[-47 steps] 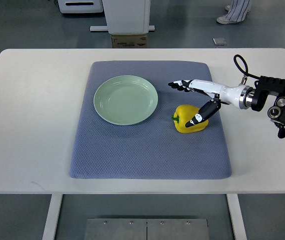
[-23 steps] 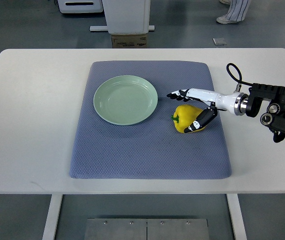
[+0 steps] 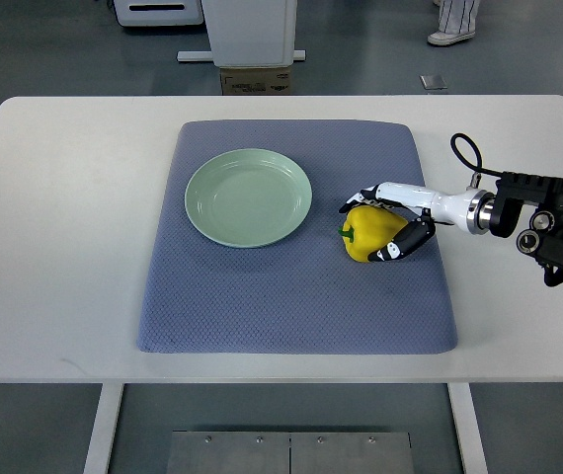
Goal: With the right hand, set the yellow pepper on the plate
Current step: 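Lower the right hand onto the yellow pepper and close fingers around it, then lift the pepper with the right hand and carry it over the green plate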
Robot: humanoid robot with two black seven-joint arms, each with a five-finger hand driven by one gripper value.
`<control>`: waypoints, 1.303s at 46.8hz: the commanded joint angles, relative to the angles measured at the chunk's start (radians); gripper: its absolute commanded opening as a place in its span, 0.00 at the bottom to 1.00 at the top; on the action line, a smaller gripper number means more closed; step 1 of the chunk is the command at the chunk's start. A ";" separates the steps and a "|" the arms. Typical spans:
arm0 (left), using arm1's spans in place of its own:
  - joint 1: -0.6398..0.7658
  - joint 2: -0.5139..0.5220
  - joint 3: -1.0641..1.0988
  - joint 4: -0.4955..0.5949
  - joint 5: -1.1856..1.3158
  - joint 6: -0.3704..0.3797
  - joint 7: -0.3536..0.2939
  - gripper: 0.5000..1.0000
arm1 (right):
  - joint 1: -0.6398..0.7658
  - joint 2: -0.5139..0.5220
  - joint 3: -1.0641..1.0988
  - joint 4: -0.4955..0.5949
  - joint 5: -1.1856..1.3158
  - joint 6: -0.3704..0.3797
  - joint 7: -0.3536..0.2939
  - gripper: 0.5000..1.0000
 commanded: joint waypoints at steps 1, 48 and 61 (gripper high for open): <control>0.000 0.000 0.000 0.000 0.000 0.001 0.000 1.00 | 0.000 0.000 0.000 0.000 -0.004 0.000 0.000 0.46; 0.000 0.000 0.000 0.000 0.000 0.000 0.000 1.00 | 0.156 0.367 0.085 -0.264 0.021 -0.075 -0.068 0.00; 0.000 0.000 0.000 0.001 -0.001 0.001 0.000 1.00 | 0.179 0.479 0.083 -0.394 0.029 -0.075 -0.091 0.00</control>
